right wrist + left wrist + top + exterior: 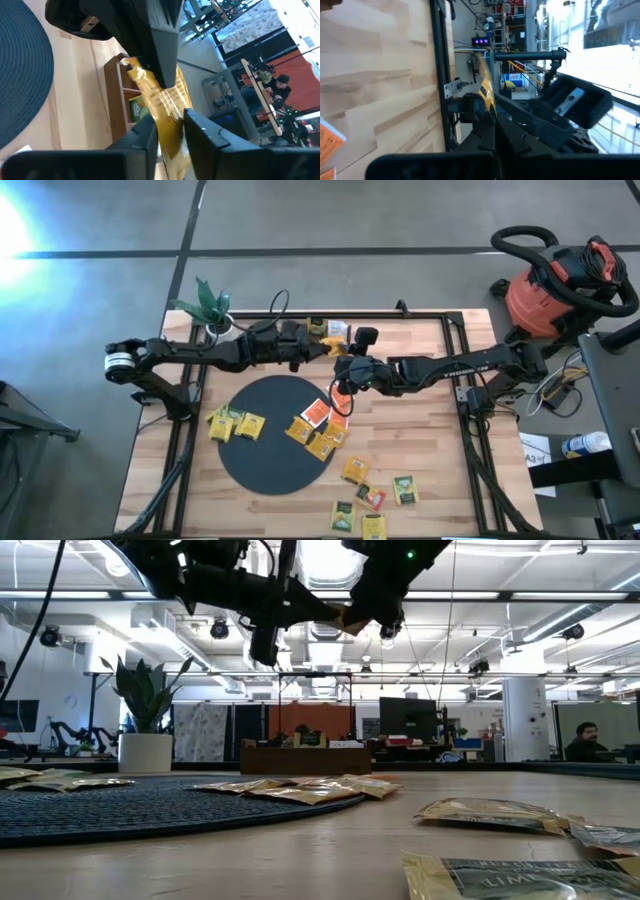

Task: Pick & Place Tea
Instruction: Put the orange tea bag into the left section of the wooden organizer

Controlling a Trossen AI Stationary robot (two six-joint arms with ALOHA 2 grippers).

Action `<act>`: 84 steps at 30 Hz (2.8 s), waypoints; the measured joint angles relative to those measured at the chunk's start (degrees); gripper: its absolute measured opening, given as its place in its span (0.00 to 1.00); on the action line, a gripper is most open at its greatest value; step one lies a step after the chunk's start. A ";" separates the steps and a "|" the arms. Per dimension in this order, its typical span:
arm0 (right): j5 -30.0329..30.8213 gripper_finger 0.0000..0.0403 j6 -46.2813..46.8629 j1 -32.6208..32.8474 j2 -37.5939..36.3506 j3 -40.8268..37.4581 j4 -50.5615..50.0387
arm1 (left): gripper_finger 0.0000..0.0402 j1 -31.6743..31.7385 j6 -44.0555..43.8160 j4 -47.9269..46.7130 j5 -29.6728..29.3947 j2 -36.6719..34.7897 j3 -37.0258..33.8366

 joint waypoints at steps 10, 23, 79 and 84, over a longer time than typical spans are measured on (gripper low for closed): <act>-0.19 0.04 2.52 -0.06 0.00 0.07 -0.03 | 0.05 -0.11 7.53 1.22 -2.90 -0.44 0.00; -7.11 0.03 14.46 -1.22 -0.46 0.04 -5.56 | 0.35 -0.08 29.74 0.71 -5.66 -0.58 0.00; -70.34 0.07 37.63 -20.50 -0.06 -1.02 4.72 | 0.01 -3.01 73.56 -44.99 -2.53 -3.79 15.81; -68.69 0.20 37.54 -22.08 0.07 -1.40 2.31 | 0.00 -1.02 73.57 -48.62 -5.02 -3.45 17.12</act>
